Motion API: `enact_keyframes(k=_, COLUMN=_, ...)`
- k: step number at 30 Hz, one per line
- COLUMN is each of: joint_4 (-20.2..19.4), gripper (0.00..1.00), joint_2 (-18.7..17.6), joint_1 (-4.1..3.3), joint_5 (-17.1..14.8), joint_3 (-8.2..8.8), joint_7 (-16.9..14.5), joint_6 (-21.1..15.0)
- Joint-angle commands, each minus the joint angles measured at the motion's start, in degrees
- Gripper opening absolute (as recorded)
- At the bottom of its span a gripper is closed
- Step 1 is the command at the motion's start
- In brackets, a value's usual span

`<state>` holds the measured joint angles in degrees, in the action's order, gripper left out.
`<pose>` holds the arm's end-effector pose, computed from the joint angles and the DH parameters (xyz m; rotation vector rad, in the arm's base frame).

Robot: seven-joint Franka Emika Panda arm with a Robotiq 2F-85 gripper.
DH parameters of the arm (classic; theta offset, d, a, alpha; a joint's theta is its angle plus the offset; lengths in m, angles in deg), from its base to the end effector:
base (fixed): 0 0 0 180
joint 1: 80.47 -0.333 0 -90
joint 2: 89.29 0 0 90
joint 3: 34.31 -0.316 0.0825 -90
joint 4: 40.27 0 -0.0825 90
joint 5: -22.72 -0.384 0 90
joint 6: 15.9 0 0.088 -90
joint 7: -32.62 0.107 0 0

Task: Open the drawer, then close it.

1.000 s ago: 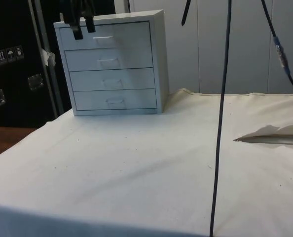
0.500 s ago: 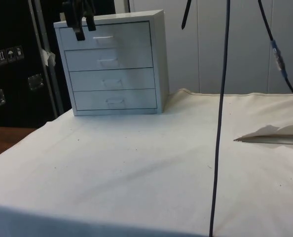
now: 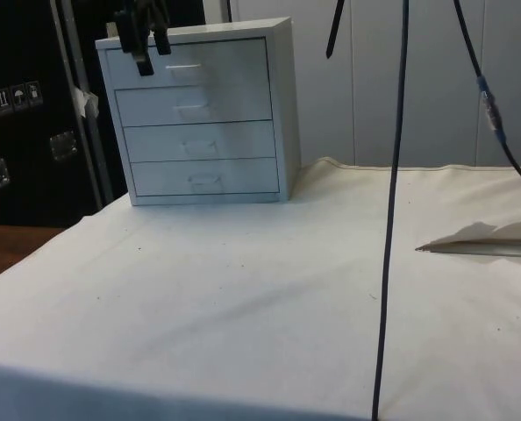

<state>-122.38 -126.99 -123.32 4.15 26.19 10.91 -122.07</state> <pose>0.6848 -0.0306 0.4573 2.8785 0.1637 0.0030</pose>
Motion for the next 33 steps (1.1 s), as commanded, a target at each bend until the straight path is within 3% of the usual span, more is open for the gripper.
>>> enact_keyframes(k=1, joint_4=-1.2, gripper=1.0, joint_2=0.46, joint_1=-0.97, joint_5=0.57, joint_3=0.57, joint_7=-0.17, joint_6=-1.83)
enact_keyframes(k=3, joint_4=-1.55, gripper=1.0, joint_2=0.46, joint_1=-1.15, joint_5=0.97, joint_3=0.63, joint_7=-0.23, joint_6=-2.41)
enact_keyframes(k=4, joint_4=-0.46, gripper=1.0, joint_2=0.0, joint_1=-0.17, joint_5=0.57, joint_3=0.0, joint_7=-0.06, joint_6=-0.97)
enact_keyframes(k=5, joint_4=-1.83, gripper=1.0, joint_2=0.46, joint_1=-1.26, joint_5=1.55, joint_3=0.69, joint_7=-0.23, joint_6=-2.92)
enact_keyframes(k=6, joint_4=-2.01, gripper=1.0, joint_2=0.46, joint_1=-1.32, joint_5=1.78, joint_3=0.69, joint_7=-0.23, joint_6=-3.21)
enact_keyframes(k=12, joint_4=-2.64, gripper=1.0, joint_2=0.34, joint_1=-1.43, joint_5=3.55, joint_3=0.57, joint_7=-0.29, joint_6=-4.87)
enact_keyframes(k=13, joint_4=-1.66, gripper=1.0, joint_2=0.0, joint_1=-0.63, joint_5=2.98, joint_3=0.0, joint_7=-0.06, joint_6=-3.27)
enact_keyframes(k=14, joint_4=-2.75, gripper=1.0, joint_2=0.34, joint_1=-1.43, joint_5=3.78, joint_3=0.52, joint_7=-0.34, joint_6=-5.1)
enact_keyframes(k=16, joint_4=-3.09, gripper=1.0, joint_2=0.29, joint_1=-1.49, joint_5=4.24, joint_3=0.52, joint_7=-0.46, joint_6=-5.67)
enact_keyframes(k=20, joint_4=-3.9, gripper=1.0, joint_2=0.11, joint_1=-1.49, joint_5=5.5, joint_3=0.46, joint_7=-0.52, joint_6=-6.7)
enact_keyframes(k=21, joint_4=-3.09, gripper=1.0, joint_2=0.0, joint_1=-0.86, joint_5=5.1, joint_3=0.0, joint_7=-0.34, joint_6=-5.27)
enact_keyframes(k=22, joint_4=-4.07, gripper=1.0, joint_2=0.11, joint_1=-1.49, joint_5=5.79, joint_3=0.46, joint_7=-0.46, joint_6=-6.82)
enact_keyframes(k=27, joint_4=-5.33, gripper=1.0, joint_2=0.06, joint_1=-1.26, joint_5=7.45, joint_3=0.57, joint_7=-0.46, joint_6=-8.14)
enact_keyframes(k=28, joint_4=-4.76, gripper=1.0, joint_2=0.0, joint_1=-0.92, joint_5=7.1, joint_3=0.17, joint_7=-0.34, joint_6=-6.88)
enact_keyframes(k=29, joint_4=-5.56, gripper=1.0, joint_2=0.06, joint_1=-1.2, joint_5=7.62, joint_3=0.63, joint_7=-0.46, joint_6=-8.42)
enact_keyframes(k=33, joint_4=-6.7, gripper=1.0, joint_2=0.0, joint_1=-1.09, joint_5=8.31, joint_3=1.03, joint_7=-0.57, joint_6=-10.26)
